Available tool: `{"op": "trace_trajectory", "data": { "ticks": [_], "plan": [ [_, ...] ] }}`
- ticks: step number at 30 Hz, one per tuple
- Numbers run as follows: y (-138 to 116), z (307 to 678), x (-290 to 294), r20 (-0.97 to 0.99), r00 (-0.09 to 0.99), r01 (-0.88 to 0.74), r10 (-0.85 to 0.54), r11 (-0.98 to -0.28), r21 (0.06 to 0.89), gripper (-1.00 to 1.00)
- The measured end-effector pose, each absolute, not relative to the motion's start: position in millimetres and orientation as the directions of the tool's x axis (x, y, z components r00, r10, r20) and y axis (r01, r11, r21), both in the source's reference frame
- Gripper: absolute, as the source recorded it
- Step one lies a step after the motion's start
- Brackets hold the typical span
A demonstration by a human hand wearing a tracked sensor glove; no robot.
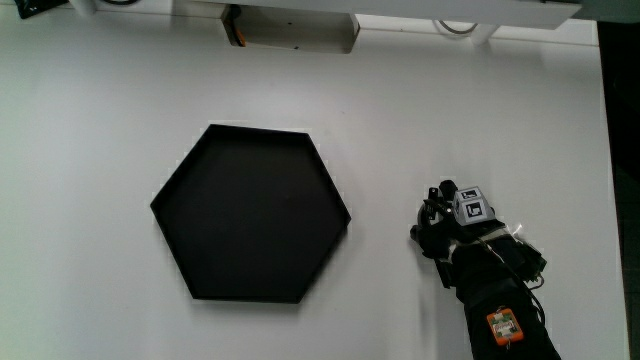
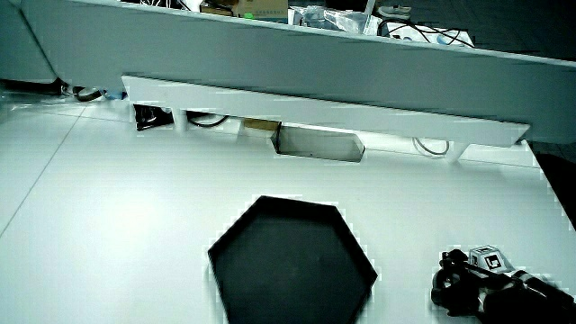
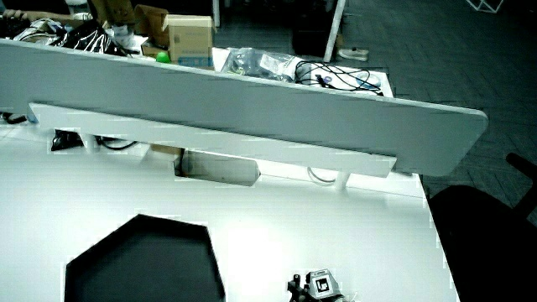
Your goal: Pick black tape from desk
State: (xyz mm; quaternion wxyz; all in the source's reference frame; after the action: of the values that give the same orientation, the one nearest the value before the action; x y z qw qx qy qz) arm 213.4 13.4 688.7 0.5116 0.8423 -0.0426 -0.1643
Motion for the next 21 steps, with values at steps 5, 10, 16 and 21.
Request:
{"op": "trace_trajectory", "data": {
  "ticks": [5, 10, 16, 21],
  "plan": [
    [16.3, 689.3, 216.7, -0.270, 0.925, 0.122, -0.268, -0.464, 0.877, 0.29],
    [22.8, 692.5, 214.8, -0.302, 0.905, 0.123, -0.299, -0.497, 0.859, 0.59],
    [26.9, 683.6, 210.8, -0.324, 0.905, 0.115, -0.276, -0.574, 0.811, 0.94],
    [28.4, 676.0, 218.9, -0.279, 0.931, 0.088, -0.234, -0.599, 0.796, 1.00]
  ]
}}
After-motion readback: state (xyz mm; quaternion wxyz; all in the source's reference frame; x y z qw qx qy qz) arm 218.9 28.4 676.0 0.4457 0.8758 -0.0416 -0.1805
